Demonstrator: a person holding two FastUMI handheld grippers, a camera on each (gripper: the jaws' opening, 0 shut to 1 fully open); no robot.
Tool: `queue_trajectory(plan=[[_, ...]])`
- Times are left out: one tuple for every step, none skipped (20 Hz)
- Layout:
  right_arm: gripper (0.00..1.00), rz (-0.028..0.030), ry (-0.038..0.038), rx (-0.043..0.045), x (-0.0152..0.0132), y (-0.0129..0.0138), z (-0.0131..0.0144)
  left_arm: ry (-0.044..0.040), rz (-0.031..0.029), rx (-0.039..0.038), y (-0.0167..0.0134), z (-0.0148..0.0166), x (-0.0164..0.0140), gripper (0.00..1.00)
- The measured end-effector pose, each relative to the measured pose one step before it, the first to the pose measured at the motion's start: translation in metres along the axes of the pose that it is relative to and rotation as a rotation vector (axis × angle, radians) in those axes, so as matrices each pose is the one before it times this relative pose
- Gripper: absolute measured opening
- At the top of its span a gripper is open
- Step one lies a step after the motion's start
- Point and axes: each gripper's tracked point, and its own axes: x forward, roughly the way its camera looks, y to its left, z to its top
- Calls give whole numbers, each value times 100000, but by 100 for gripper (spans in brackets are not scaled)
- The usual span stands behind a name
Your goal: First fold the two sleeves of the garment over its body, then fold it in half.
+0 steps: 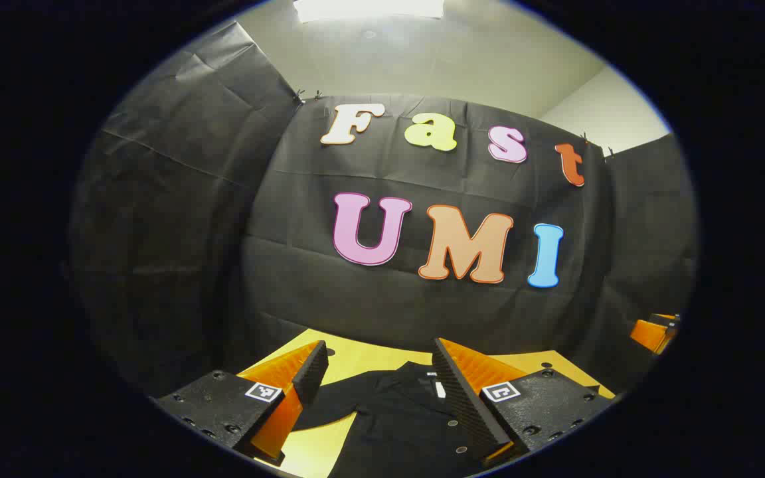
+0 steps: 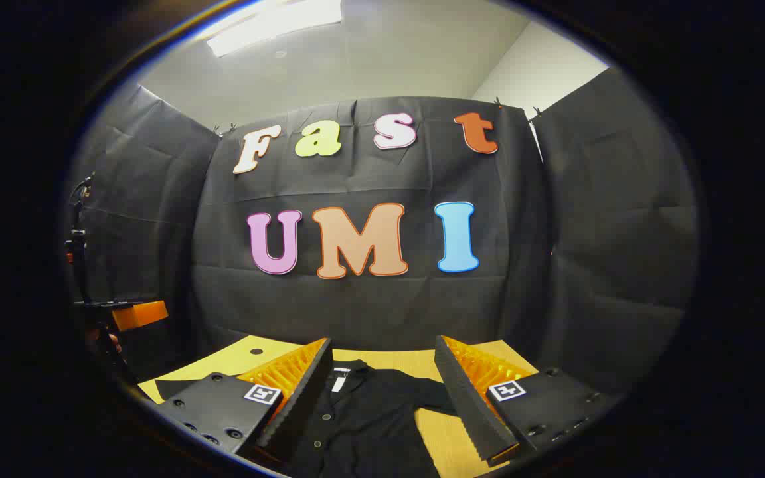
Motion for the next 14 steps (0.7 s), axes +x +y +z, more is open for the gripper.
queue_trajectory(plan=[[94,-779,381,676,-89,-254,-223,359,286,134,88,-132,160,92],[94,-881,325,1064,-118,-240,-27,441,170,130,21,-160,30,92],[94,-528,-225,1264,-26,-99,-29,776,213,274,160,-267,9,92],[97,-568,-385,968,-70,-116,114,589,-27,380,109,-134,11,92],[97,-745,57,427,-64,-256,-125,169,142,330,165,-14,12,92],[99,-775,199,-125,47,-194,-47,-135,372,194,122,38,-42,93],[97,-667,202,-422,32,-89,-60,-324,228,21,107,-16,80,93],[97,-432,116,-375,36,-60,-5,-170,-192,94,-9,109,50,93],[97,-102,169,-243,23,66,-33,82,-155,321,-24,-113,33,93],[97,-60,-46,-128,-44,103,78,283,-122,402,26,-98,61,93],[97,-124,-239,-101,-40,87,61,300,-260,180,-21,-141,72,93],[97,73,115,-359,-40,75,-18,116,-179,-69,-85,-29,117,92],[97,-61,343,-701,-83,23,-197,-23,-117,-265,64,33,-39,93],[94,-286,496,-1392,-52,-115,-157,-87,60,-326,-83,-72,-96,93]])
